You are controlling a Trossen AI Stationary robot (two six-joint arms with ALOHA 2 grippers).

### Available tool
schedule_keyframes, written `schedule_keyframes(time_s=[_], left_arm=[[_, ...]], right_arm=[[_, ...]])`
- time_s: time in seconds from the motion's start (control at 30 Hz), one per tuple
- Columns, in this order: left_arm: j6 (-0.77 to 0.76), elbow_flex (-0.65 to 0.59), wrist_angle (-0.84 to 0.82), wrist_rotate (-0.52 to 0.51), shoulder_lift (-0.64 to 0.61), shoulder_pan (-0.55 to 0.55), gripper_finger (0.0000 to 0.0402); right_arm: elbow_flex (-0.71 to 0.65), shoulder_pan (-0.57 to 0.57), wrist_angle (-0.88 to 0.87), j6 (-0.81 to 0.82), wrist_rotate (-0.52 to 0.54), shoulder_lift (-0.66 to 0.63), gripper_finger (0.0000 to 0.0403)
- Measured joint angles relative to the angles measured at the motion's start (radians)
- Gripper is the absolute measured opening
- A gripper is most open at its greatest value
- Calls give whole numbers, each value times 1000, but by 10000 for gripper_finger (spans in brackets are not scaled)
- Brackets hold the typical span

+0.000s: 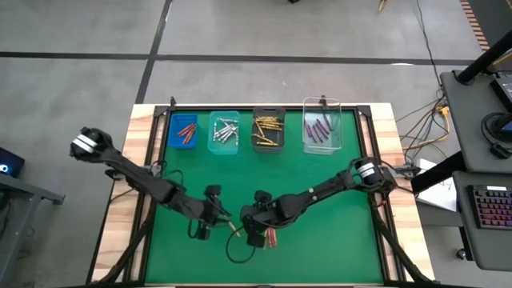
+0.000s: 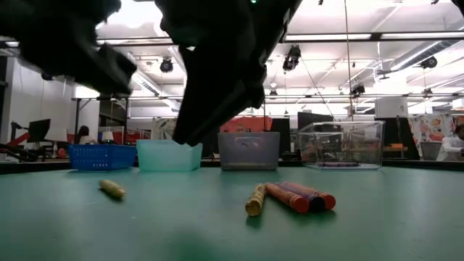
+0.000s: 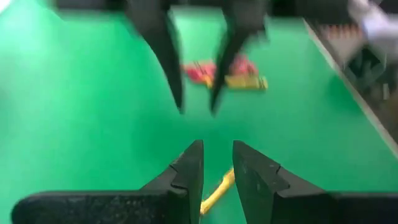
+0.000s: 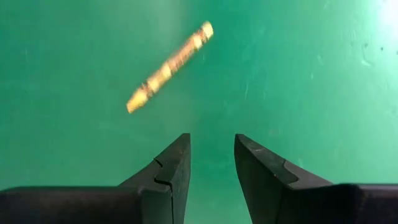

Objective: Sort crayons
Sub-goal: Put the yellow crayon into the black bin

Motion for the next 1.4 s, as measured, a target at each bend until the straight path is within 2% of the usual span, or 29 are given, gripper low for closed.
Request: schedule_keyframes(time_s=[0.23, 0.5, 0.63, 0.8, 1.03, 1.27, 1.4], left_arm=[[32, 13, 19, 212, 178, -1, 88], [37, 19, 40, 172, 310, -3, 159], [67, 19, 42, 173, 336, -9, 166], [69, 18, 28, 138, 341, -11, 130], [48, 18, 10, 91, 342, -11, 17], [66, 8, 81, 16, 323, -29, 3], [107, 6, 128, -81, 286, -27, 2]], right_arm=[[10, 27, -76, 1, -4, -1, 116], [9, 30, -72, 4, -2, -2, 116], [9, 30, -69, 4, -1, -2, 116], [9, 30, -67, 3, 0, -2, 116], [9, 34, -68, -15, 0, -2, 116], [9, 79, -73, -122, 11, -19, 116], [3, 87, -123, -159, 90, -55, 116]])
